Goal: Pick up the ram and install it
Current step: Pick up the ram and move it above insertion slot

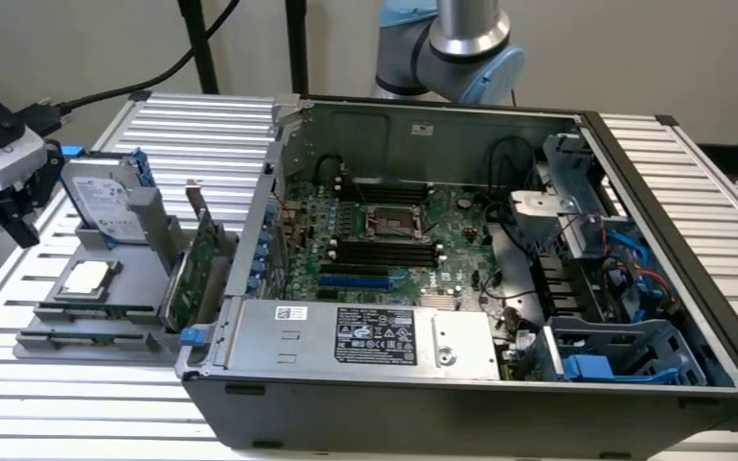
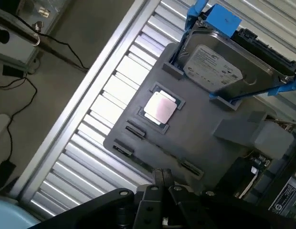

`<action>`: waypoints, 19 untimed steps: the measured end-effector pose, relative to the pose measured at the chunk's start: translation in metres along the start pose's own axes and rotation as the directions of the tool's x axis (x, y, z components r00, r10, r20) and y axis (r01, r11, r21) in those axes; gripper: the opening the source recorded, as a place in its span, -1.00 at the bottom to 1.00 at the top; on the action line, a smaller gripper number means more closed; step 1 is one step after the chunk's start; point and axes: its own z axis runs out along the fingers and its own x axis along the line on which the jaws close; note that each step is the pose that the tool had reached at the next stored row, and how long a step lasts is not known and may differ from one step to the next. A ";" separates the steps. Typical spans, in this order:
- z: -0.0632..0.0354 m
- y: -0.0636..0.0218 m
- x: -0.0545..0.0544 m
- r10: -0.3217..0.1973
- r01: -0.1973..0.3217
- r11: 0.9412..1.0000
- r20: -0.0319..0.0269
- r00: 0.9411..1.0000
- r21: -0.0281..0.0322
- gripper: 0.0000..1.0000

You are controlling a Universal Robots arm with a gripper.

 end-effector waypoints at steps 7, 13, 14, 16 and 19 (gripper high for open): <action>0.0048 -0.0002 0.000 -0.126 0.126 0.992 -0.008 0.992 -0.002 -1.00; 0.0090 -0.0004 0.000 -0.234 0.234 0.972 -0.015 0.972 -0.005 -1.00; 0.0097 -0.0005 0.000 -0.251 0.251 0.968 -0.016 0.968 -0.005 -1.00; 0.0110 -0.0005 0.000 -0.286 0.286 0.958 -0.018 0.958 -0.006 -1.00; 0.0131 -0.0006 0.000 -0.339 0.338 0.941 -0.021 0.941 -0.008 -1.00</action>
